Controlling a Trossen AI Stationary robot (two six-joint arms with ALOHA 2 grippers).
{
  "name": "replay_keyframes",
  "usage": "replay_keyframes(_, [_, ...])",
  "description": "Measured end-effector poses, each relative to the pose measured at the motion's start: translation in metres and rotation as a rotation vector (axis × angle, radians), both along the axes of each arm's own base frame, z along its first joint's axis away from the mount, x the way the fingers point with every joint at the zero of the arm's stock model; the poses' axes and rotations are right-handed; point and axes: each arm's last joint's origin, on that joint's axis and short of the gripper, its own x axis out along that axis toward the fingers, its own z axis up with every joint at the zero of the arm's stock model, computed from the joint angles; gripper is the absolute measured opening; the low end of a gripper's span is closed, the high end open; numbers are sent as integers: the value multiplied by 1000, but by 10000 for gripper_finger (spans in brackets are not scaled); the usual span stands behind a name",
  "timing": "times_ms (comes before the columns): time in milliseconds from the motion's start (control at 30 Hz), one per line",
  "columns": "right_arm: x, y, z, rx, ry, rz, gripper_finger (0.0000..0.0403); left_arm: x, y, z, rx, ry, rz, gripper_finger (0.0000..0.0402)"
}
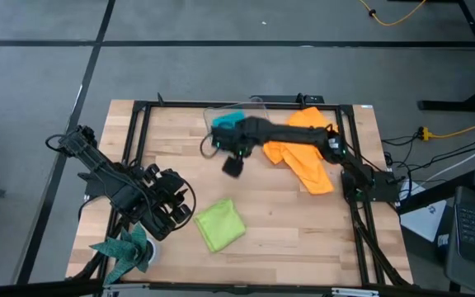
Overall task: Fold microfiber towels
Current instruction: Stack the folded green microfiber cloth on top of the blue microfiber cloth
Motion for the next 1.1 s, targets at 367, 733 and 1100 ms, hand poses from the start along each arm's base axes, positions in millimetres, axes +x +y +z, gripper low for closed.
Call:
replay_keyframes(367, [-7, 128, 0, 94, 12, 357, 243, 2, -2, 0, -37, -15, -3, 121])
replay_keyframes(733, [-3, 208, 8, 116, -257, 550, 243, 14, -15, 2, -129, -31, -163, 121])
replay_keyframes(1100, [-10, 237, 10, 67, -306, 560, 243, 14, -15, 2, -143, -40, -143, 121])
